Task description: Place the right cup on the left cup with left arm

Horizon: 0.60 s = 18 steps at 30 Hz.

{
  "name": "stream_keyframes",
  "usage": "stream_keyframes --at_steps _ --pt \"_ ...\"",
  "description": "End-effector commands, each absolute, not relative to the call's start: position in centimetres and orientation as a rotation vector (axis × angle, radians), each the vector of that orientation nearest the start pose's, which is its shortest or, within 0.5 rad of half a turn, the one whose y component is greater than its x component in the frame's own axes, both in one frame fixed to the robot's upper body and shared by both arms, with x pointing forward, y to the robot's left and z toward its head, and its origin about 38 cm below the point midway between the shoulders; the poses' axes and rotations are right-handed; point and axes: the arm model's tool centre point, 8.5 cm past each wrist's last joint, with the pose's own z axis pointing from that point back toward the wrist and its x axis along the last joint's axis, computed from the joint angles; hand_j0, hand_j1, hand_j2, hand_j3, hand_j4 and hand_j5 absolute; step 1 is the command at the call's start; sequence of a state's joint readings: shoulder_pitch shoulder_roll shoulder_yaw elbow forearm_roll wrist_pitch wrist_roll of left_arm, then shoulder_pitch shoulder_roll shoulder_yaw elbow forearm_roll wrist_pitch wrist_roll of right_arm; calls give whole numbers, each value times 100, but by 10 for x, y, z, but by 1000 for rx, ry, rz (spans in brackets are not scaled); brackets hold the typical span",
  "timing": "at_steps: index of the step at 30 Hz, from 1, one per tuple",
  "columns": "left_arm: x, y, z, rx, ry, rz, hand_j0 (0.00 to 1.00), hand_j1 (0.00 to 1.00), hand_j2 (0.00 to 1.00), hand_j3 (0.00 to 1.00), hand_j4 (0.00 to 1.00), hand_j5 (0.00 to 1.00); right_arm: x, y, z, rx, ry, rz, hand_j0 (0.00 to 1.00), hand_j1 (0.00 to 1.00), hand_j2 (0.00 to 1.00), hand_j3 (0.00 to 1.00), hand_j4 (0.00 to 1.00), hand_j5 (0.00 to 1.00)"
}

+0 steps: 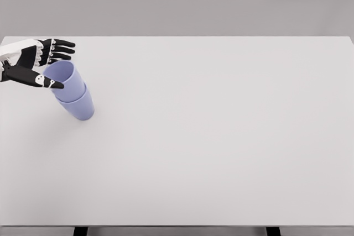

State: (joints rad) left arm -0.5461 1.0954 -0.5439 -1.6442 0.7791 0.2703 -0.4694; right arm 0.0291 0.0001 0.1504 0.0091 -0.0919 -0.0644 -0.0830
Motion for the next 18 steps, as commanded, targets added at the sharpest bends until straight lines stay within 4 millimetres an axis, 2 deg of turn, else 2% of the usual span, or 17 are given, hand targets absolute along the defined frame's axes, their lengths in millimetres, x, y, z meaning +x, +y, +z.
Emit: stream_keyframes --at_steps 1,8,10,18 --pt "411 379 263 -174 -1222 -866 93 93 93 93 93 93 -15 -279 -261 -168 -26 58 100 100 100 100 100 100" --pt "411 378 263 -174 -1224 -868 93 93 93 93 93 93 -15 -279 -261 -168 -26 58 100 100 100 100 100 100" --pt "410 378 265 -171 -1226 -873 100 100 100 100 100 100 -15 -279 -261 -168 -26 58 100 100 100 100 100 100" --pt "409 376 294 -153 -1303 -890 100 100 100 100 100 100 -15 -279 -261 -168 -26 58 100 100 100 100 100 100"
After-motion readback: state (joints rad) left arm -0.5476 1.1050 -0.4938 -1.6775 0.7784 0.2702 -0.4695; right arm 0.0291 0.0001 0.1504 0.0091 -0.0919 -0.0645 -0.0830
